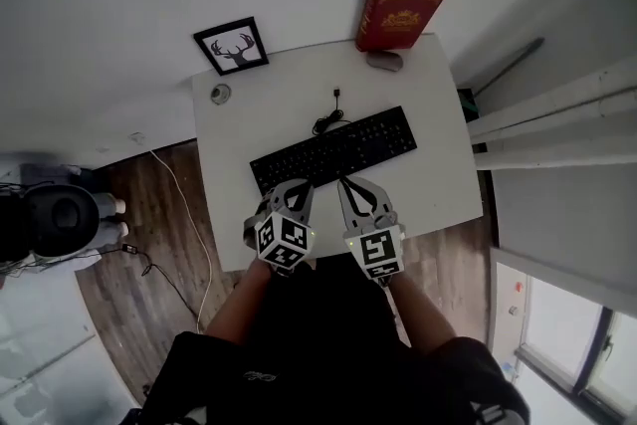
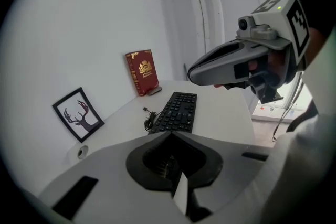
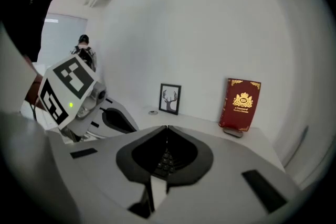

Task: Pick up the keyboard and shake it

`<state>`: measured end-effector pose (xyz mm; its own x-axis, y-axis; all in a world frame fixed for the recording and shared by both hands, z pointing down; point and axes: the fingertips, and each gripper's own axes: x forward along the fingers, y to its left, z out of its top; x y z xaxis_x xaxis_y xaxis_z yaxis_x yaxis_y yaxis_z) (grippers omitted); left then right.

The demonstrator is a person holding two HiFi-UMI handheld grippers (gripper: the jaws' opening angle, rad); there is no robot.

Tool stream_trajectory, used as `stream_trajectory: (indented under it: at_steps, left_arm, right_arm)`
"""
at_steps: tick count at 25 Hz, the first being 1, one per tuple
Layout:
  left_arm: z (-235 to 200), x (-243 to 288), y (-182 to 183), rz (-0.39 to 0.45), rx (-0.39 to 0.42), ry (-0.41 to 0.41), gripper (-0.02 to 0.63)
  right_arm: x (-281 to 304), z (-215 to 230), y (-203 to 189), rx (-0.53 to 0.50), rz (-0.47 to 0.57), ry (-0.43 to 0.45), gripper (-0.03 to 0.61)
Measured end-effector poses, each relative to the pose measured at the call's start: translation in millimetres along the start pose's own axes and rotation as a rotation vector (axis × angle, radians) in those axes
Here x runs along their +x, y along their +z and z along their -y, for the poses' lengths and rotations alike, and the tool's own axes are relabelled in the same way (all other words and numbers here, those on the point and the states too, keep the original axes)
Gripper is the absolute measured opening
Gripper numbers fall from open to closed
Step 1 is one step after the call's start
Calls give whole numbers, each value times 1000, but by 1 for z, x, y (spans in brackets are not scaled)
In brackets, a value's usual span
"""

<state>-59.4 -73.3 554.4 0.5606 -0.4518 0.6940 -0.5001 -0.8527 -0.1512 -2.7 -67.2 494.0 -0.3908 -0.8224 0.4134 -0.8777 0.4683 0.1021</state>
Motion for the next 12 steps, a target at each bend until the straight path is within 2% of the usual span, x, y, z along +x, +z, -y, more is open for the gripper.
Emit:
stream_trajectory:
  at_steps: [3, 6, 12]
  left_arm:
    - [3, 25, -10, -71, -18, -1, 0]
    - [10, 46, -27, -139, -22, -15, 0]
    - [17, 70, -50, -326, 129, -17, 2]
  right_arm:
    - [13, 24, -32, -72, -89, 83, 21]
    - [18, 36, -58, -74, -142, 154, 21]
    - [23, 42, -80, -87, -182, 229, 21]
